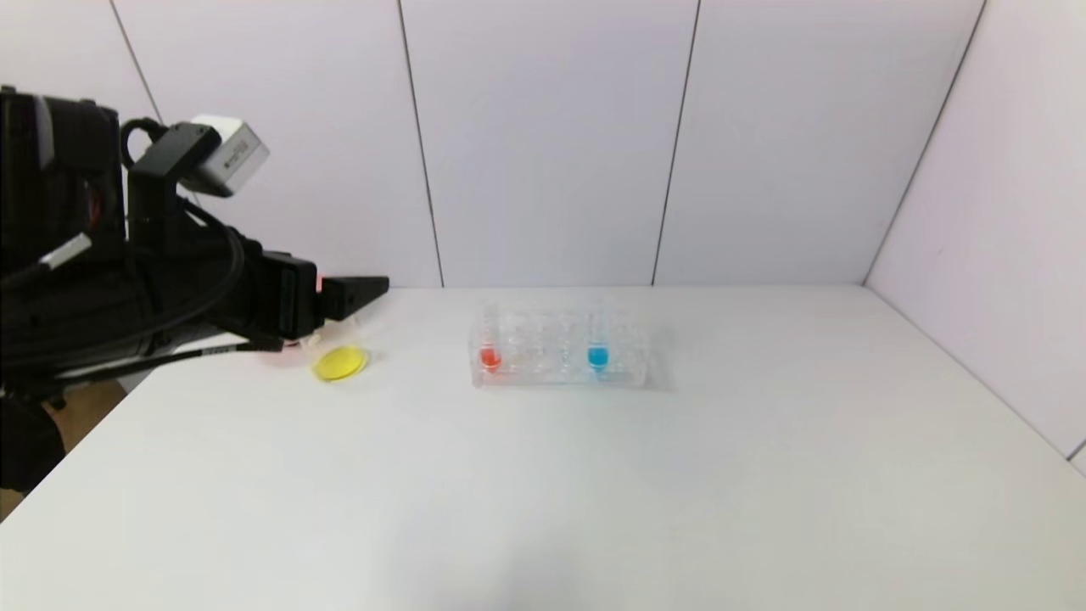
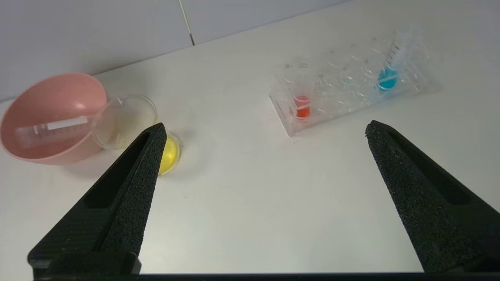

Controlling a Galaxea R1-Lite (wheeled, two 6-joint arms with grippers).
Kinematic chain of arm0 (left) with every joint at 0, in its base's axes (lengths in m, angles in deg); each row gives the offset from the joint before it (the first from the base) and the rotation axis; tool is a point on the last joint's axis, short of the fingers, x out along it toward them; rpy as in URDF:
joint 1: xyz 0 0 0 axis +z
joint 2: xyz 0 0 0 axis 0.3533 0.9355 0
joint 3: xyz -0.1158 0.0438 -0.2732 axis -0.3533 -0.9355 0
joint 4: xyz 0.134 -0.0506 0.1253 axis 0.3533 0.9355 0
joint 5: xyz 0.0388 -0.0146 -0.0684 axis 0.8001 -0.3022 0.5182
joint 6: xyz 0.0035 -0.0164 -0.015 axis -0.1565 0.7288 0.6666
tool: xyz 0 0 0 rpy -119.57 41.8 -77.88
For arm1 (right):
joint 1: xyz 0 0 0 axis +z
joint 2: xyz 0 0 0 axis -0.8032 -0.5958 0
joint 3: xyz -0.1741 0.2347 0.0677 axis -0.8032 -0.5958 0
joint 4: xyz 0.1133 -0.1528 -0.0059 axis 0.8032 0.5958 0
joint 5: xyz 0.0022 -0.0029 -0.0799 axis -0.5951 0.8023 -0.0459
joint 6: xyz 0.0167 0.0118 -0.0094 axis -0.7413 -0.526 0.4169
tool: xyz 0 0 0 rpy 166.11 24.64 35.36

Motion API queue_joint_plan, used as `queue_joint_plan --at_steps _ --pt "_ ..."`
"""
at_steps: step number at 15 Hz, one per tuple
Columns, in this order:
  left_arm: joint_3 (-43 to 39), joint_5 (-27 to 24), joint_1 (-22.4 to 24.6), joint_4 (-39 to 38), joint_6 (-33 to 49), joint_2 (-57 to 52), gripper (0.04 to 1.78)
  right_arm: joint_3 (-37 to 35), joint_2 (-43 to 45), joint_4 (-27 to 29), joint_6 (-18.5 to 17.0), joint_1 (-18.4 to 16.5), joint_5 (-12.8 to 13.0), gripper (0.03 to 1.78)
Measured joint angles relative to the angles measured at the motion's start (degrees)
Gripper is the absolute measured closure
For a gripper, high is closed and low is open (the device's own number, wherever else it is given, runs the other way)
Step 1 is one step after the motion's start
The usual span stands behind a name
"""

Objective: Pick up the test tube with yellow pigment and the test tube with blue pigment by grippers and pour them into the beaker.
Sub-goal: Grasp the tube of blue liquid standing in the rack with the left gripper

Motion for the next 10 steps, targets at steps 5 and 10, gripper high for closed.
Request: queue_joint_plan --at_steps 5,10 --pt "-17.75 2.82 -6.64 -12.32 2.16 -7.61 0.04 0.0 0.0 0.0 -0.01 0.02 0.0 0.1" --pt "-20.46 2.84 -11.19 -13.51 5.28 -8.75 0.04 0.0 0.01 0.0 0.0 0.02 0.0 0.1"
